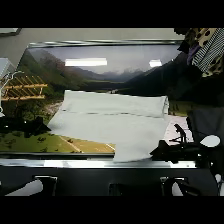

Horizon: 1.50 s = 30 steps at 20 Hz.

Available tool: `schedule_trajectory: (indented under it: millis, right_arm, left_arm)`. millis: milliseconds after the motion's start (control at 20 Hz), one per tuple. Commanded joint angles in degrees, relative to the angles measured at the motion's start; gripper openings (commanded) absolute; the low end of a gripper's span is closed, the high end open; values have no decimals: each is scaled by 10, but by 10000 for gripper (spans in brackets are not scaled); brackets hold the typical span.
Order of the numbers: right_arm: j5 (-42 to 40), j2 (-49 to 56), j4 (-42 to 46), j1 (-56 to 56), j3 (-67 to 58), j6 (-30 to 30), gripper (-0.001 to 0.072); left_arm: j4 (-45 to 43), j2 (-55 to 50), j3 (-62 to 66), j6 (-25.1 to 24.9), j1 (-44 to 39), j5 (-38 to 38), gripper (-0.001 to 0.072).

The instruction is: Fold the clothes and pants, and hang the long-sleeved shirts on hangers.

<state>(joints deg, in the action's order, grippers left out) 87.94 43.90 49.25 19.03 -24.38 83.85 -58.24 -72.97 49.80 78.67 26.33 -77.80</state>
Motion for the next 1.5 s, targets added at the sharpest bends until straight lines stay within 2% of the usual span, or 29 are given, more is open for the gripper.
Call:
schedule_trajectory:
  millis: [0,100,200,450,650,700,800,1000,1450]
  right_arm:
    - [59,-98,3,0,-12,56,33]
    - [17,-104,3,0,-30,67,33]
    - [-48,-53,-16,0,-55,46,33]
    - [-150,195,-125,-1,-175,-67,33]
    - [-185,352,-138,-38,-314,-93,33]
    - [-202,379,-130,-56,-348,-86,33]
    - [-235,424,-77,-75,-415,-17,33]
    - [-277,457,-10,-73,-487,54,33]
    - [-311,472,9,-73,-516,81,33]
  left_arm:
    - [-6,84,1,43,-1,-16,16]
    - [-2,98,9,48,-7,4,15]
    - [19,80,32,49,-27,39,15]
    - [28,-42,138,59,-103,132,15]
    - [30,-157,252,71,-135,158,16]
    - [30,-184,286,71,-142,158,16]
    - [29,-235,348,77,-154,158,15]
    - [28,-310,436,101,-157,159,15]
    - [26,-369,512,103,-168,179,15]
